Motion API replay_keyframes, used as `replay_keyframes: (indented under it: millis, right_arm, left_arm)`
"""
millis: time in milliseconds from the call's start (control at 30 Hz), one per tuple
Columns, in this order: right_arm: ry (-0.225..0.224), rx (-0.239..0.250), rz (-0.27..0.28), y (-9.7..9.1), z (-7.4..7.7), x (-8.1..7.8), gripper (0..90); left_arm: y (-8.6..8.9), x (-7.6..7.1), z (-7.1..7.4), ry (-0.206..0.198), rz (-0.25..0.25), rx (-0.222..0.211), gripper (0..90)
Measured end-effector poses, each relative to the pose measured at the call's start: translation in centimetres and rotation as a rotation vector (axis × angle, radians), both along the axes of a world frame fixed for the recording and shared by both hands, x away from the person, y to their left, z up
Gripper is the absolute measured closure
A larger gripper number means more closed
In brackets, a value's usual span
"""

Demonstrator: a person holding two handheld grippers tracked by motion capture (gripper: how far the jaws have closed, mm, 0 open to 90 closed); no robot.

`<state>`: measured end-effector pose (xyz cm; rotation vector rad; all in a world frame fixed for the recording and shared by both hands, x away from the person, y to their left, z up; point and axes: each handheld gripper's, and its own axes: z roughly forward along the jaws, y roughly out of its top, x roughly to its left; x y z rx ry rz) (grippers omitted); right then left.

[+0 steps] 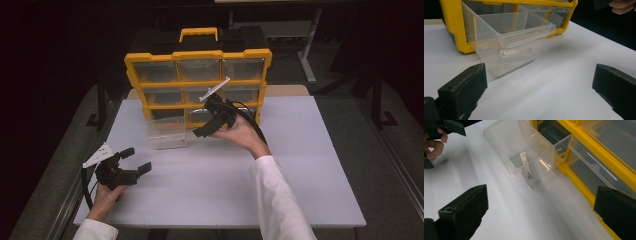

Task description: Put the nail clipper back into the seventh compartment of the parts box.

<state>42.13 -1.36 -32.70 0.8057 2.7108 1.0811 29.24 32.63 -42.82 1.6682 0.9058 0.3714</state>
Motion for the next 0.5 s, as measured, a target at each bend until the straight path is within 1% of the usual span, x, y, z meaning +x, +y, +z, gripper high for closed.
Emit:
replay_keyframes:
  millis: [200, 367, 500]
  right_arm:
    - [-0.012, 0.017, -0.001, -1.1, -0.1, -0.6, 0.0]
    - [-0.013, 0.042, -0.016, -2.4, -0.4, -0.8, 0.0]
    - [-0.007, 0.053, -0.035, -3.4, -0.8, -1.0, 0.0]
  left_arm:
    - [0.0, 0.0, 0.0, 0.001, -0.001, 0.003, 0.0]
    - [0.0, 0.0, 0.0, 0.003, 0.000, 0.004, 0.0]
    - [0.0, 0.0, 0.0, 0.002, 0.001, 0.006, 0.0]
